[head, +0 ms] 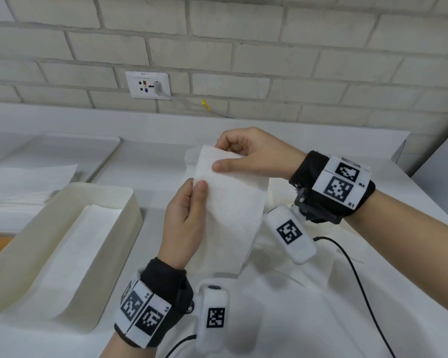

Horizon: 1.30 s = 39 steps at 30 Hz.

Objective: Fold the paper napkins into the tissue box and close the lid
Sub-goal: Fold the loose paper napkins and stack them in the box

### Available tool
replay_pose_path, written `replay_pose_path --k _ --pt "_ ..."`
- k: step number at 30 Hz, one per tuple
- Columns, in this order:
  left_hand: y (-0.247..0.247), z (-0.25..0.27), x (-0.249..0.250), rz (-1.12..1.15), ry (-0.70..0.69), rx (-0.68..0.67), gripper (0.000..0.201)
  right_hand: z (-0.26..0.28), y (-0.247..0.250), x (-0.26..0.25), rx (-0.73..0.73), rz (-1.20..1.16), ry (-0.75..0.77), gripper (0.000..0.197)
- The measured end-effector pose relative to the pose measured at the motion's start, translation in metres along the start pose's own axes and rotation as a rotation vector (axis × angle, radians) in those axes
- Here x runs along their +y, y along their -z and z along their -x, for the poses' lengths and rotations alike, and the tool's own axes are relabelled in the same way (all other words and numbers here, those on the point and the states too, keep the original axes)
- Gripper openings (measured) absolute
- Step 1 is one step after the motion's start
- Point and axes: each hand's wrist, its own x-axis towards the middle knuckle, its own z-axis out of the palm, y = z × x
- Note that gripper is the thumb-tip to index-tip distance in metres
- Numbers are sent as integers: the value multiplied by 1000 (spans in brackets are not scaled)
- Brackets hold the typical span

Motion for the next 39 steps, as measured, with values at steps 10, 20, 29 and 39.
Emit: replay_pose_path --k 10,20,29,39 --pt "-13 0 0 58 57 -299 47 15 13 -2 35 82 14 22" --pt "-29 -2 3 144 311 -245 15 38 32 6 131 190 -17 26" --pt "-22 -7 -17 130 482 -178 17 109 -2 83 -583 944 -337 56" --pt "-28 0 -23 180 538 -109 27 125 -27 102 -626 1000 -376 52"
